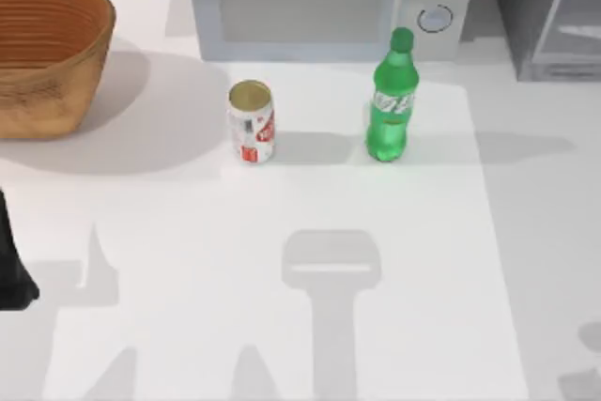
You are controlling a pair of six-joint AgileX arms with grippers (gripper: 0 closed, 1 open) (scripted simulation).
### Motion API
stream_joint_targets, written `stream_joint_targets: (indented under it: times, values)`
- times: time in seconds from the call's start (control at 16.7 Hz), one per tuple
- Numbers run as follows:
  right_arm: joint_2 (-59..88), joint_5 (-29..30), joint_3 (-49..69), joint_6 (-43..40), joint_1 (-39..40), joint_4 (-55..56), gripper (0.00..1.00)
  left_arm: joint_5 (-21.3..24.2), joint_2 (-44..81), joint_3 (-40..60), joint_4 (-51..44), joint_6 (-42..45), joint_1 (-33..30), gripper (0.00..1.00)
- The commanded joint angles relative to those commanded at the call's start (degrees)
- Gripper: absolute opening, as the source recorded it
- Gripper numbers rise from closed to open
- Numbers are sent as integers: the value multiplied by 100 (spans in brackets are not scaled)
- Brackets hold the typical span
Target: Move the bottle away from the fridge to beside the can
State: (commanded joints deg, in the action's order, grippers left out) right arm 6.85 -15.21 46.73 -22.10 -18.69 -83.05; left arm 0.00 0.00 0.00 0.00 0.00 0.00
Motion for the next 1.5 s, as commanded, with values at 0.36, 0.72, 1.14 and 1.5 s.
stream_joint_targets:
  times: [0.36,0.72,1.14,1.5]
  values:
    - [3650,-1771,1178,-3913,-3213,115,100,0,0,0,0,0,0,100]
    - [7409,-3253,2249,-7536,-6612,11,100,0,0,0,0,0,0,100]
    - [9606,-3906,2910,-9378,-8441,-140,100,0,0,0,0,0,0,100]
    - [9705,-3914,2938,-9449,-8483,-152,100,0,0,0,0,0,0,100]
